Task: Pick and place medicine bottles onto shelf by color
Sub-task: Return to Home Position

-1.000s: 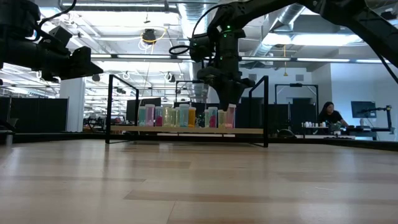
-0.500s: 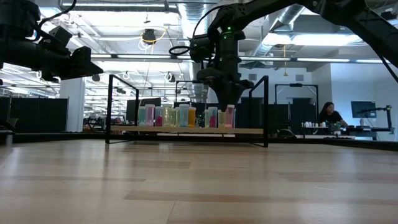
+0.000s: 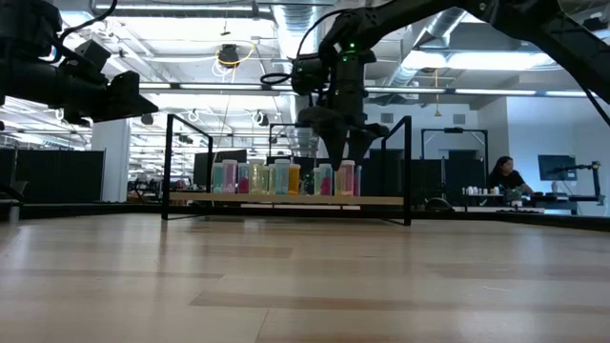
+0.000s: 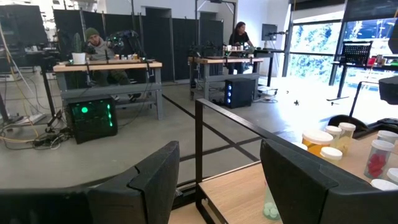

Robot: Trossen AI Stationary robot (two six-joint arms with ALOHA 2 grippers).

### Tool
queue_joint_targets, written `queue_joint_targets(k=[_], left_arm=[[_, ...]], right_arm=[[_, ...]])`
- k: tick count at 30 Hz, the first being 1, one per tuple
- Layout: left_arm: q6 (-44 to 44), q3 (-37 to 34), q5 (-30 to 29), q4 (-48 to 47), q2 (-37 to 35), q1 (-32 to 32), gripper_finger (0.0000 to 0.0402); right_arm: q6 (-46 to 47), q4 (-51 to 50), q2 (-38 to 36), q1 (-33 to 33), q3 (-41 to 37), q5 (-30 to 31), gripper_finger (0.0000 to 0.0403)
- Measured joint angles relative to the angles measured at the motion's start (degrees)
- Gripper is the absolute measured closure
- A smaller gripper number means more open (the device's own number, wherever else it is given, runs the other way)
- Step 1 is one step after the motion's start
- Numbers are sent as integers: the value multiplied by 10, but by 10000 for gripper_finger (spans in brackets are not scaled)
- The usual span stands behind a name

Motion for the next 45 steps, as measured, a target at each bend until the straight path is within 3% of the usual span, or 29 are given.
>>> queue_joint_targets(k=[8, 15, 20, 25, 31, 39, 45], left_arm=[[0, 0, 0, 0, 0, 0, 187], [0, 0, 0, 0, 0, 0, 187], [0, 0, 0, 0, 0, 0, 187], [0, 0, 0, 0, 0, 0, 187], [0, 0, 0, 0, 0, 0, 187], [0, 0, 0, 0, 0, 0, 187], [0, 0, 0, 0, 0, 0, 187]], right_arm=[[28, -27, -9, -8, 24, 13, 149], [31, -66, -24, -6, 103, 23, 143], [27, -59, -80, -5, 120, -8, 143], [26, -43, -173, 6, 92, 11, 143], [33, 52, -318, 36, -50, 54, 143], [138, 289, -552, 117, -399, 137, 143], [152, 489, -711, 181, -617, 194, 143]])
